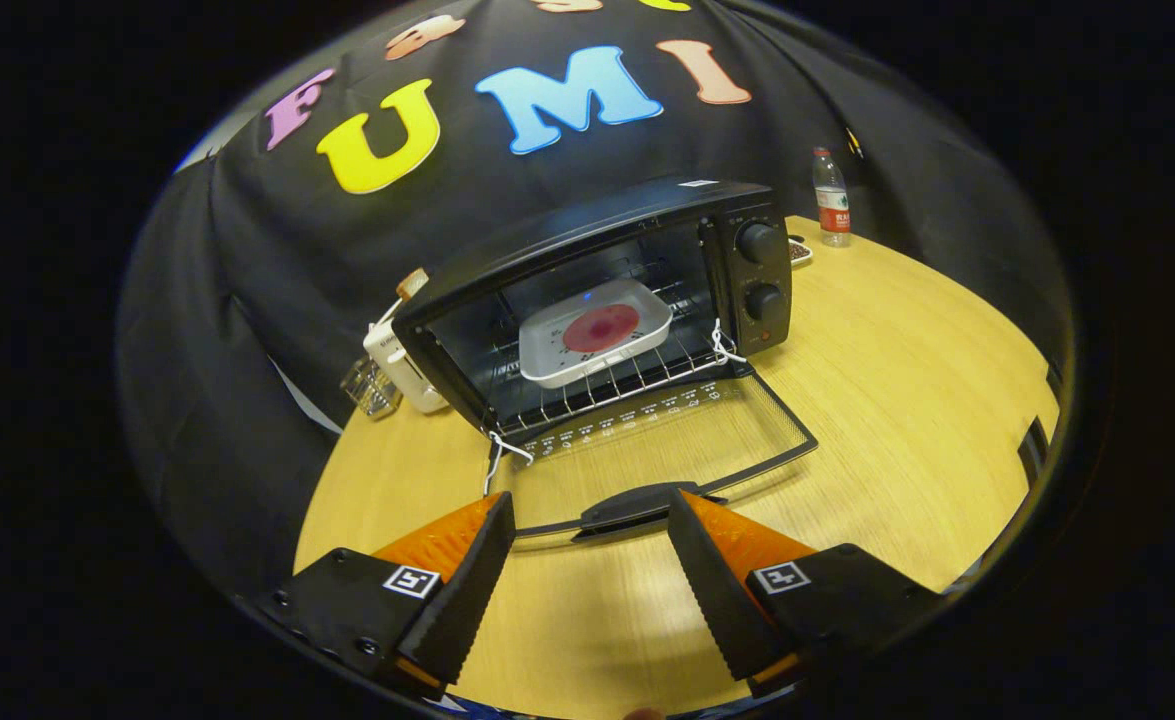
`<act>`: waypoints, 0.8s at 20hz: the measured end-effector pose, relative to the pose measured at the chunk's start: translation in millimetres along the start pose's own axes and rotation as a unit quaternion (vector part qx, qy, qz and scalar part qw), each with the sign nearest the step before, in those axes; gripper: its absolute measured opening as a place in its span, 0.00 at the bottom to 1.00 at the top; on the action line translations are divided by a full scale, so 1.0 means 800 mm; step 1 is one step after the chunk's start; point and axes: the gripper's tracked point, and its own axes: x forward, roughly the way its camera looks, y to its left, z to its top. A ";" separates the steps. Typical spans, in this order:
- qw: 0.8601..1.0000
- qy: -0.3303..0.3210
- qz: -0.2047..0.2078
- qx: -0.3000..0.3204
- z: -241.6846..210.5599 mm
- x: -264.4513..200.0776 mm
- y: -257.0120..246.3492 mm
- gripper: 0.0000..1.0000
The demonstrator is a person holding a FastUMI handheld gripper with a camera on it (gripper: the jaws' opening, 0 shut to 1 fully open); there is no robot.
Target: Open the toaster oven, put the food inside, and close the toaster oven door.
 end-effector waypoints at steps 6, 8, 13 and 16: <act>0.994 0.074 -0.017 -0.075 -0.043 0.022 -0.022 0.98; 0.992 0.094 -0.021 -0.086 -0.054 0.031 -0.026 0.98; 0.987 0.124 -0.031 -0.098 -0.066 0.048 -0.035 0.98; 0.985 0.133 -0.038 -0.101 -0.072 0.055 -0.039 0.98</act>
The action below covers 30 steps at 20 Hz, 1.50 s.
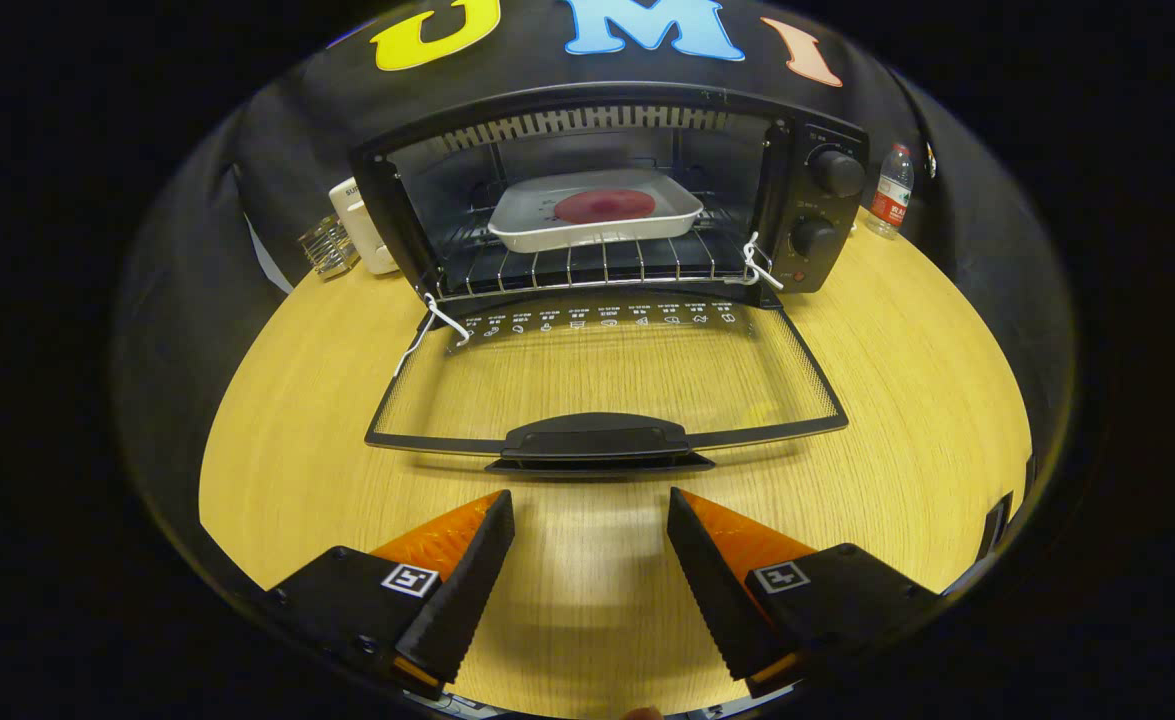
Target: Open the toaster oven, put the food inside, and close the toaster oven door.
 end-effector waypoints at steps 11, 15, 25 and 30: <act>0.999 -0.010 -0.042 -0.018 0.010 0.004 -0.014 0.96; 0.998 -0.035 -0.042 -0.022 0.016 -0.008 -0.009 0.95; 0.994 -0.101 -0.039 -0.017 0.039 -0.048 0.002 0.96; 0.990 -0.140 -0.026 0.004 0.059 -0.062 0.006 0.96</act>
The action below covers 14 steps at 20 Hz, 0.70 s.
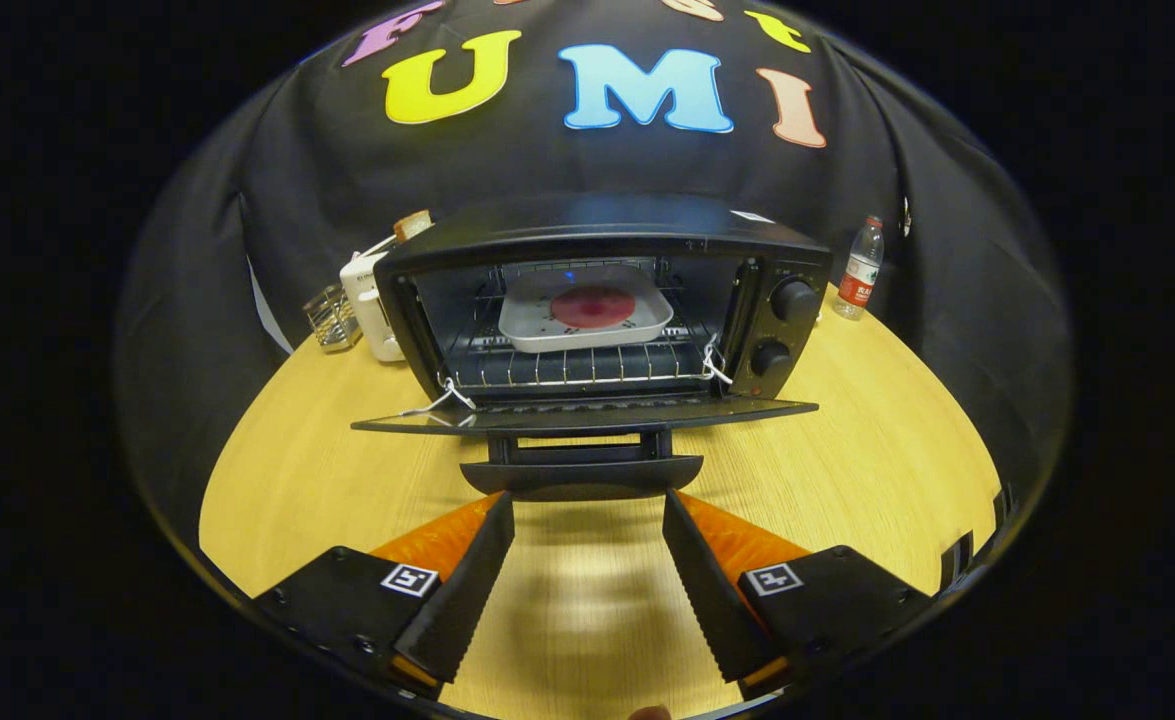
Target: Open the toaster oven, put the food inside, and close the toaster oven door.
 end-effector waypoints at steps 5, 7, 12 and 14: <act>0.999 -0.039 0.005 0.000 0.039 -0.008 0.005 0.96; 0.998 -0.058 0.009 -0.010 0.055 -0.014 0.007 0.96; 0.991 -0.127 0.014 -0.036 0.101 -0.046 -0.006 0.96; 0.986 -0.156 0.014 -0.053 0.115 -0.079 -0.011 0.96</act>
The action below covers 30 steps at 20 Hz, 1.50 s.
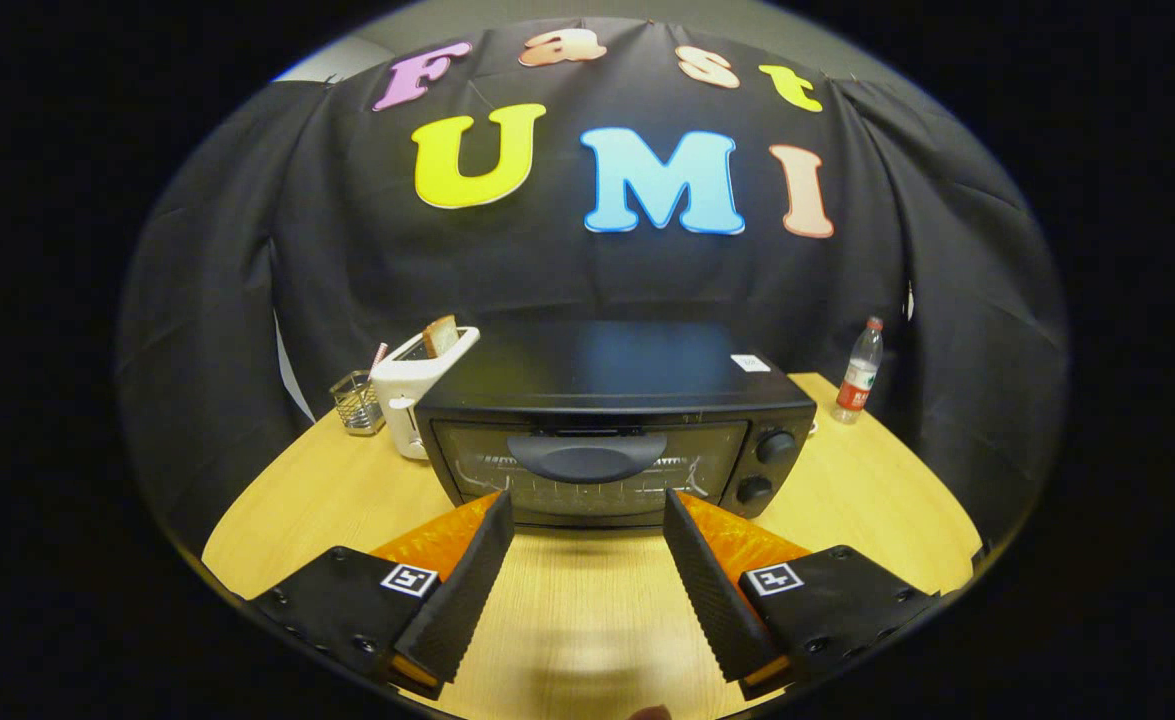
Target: Open the toaster oven, put the food inside, and close the toaster oven door.
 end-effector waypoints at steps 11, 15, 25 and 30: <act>0.995 -0.098 -0.037 0.001 0.061 -0.186 -0.096 0.96; 0.992 -0.108 -0.055 0.018 0.067 -0.236 -0.151 0.96; 0.985 -0.149 -0.087 0.010 0.077 -0.340 -0.305 0.96; 0.982 -0.165 -0.094 0.018 0.076 -0.362 -0.347 0.96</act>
